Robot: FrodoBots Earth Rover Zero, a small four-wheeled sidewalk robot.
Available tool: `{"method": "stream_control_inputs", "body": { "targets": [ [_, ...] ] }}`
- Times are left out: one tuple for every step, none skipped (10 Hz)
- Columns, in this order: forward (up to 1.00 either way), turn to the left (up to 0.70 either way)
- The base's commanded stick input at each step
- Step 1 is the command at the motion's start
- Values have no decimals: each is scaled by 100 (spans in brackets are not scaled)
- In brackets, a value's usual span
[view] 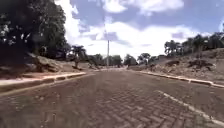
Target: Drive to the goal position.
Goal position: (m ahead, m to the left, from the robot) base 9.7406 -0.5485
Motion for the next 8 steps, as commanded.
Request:
{"method": "stream_control_inputs", "body": {
  "targets": [
    [100,0],
    [100,0],
    [100,0],
    [100,0],
    [100,0],
    [100,0],
    [100,0],
    [100,0]
  ]
}}
